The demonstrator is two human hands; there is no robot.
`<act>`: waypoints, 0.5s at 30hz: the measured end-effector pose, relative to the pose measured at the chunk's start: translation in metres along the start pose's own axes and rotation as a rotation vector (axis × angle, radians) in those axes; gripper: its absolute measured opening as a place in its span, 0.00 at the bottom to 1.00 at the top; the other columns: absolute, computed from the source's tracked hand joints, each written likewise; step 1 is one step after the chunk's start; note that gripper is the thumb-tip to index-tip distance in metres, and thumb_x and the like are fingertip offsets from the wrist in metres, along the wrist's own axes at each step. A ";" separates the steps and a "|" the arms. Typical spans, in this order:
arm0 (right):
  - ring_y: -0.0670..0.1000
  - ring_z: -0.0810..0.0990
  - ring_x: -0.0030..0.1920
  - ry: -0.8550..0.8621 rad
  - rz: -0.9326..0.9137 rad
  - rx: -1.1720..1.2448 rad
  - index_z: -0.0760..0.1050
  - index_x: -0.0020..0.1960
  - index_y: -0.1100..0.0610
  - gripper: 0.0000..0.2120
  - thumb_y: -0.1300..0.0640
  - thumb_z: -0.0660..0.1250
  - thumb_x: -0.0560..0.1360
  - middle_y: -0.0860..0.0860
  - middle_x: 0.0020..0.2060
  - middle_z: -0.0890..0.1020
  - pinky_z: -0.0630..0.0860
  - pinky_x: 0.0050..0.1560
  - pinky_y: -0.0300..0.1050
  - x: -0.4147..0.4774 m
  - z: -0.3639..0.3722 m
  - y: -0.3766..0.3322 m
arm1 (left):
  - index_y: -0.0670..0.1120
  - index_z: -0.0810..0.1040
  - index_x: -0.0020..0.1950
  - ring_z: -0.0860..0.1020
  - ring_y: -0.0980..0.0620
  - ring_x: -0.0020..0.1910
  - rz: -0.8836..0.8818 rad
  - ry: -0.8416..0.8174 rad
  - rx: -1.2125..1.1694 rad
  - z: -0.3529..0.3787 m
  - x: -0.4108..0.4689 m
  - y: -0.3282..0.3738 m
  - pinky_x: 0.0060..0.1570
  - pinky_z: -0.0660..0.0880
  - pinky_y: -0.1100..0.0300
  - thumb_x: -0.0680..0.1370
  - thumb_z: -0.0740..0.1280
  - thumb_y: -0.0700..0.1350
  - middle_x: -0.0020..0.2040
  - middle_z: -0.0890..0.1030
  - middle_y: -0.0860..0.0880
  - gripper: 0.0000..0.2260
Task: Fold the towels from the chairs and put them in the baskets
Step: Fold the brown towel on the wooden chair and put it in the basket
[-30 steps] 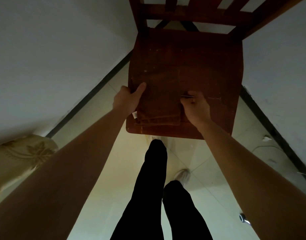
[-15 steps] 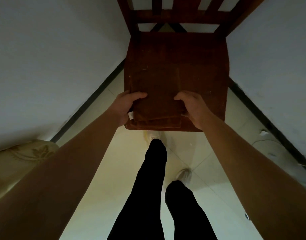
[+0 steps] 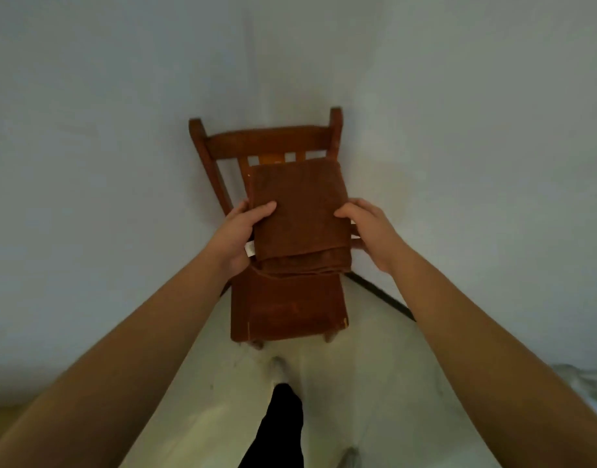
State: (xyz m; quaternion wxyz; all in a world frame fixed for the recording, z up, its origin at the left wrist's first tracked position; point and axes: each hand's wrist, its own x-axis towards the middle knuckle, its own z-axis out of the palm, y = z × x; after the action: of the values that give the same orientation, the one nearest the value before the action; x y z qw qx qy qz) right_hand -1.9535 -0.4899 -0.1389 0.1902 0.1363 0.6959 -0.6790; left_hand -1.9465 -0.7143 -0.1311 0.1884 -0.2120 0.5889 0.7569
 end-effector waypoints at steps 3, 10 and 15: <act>0.51 0.83 0.49 0.023 -0.131 0.041 0.77 0.58 0.54 0.10 0.57 0.67 0.77 0.51 0.50 0.83 0.80 0.49 0.48 -0.062 -0.039 -0.053 | 0.50 0.76 0.66 0.81 0.49 0.59 0.128 -0.048 0.014 0.051 -0.054 0.043 0.50 0.80 0.52 0.75 0.73 0.48 0.60 0.82 0.50 0.20; 0.50 0.83 0.51 0.283 -0.308 0.156 0.76 0.60 0.54 0.12 0.56 0.67 0.77 0.51 0.53 0.83 0.79 0.46 0.46 -0.155 -0.121 -0.101 | 0.52 0.70 0.72 0.79 0.50 0.58 0.250 -0.258 0.073 0.167 -0.096 0.091 0.46 0.80 0.52 0.74 0.74 0.49 0.63 0.79 0.50 0.27; 0.53 0.83 0.52 0.619 -0.370 0.182 0.74 0.63 0.56 0.14 0.57 0.67 0.78 0.54 0.54 0.83 0.81 0.53 0.53 -0.237 -0.178 -0.092 | 0.53 0.68 0.73 0.80 0.51 0.56 0.265 -0.553 0.183 0.264 -0.111 0.094 0.39 0.81 0.57 0.75 0.74 0.46 0.63 0.80 0.51 0.29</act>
State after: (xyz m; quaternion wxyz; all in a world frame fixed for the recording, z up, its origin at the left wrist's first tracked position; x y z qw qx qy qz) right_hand -1.7976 -0.2998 0.0511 -0.1680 0.2233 0.6702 -0.6876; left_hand -1.9300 -0.4844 0.0629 0.2591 0.0981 0.6034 0.7477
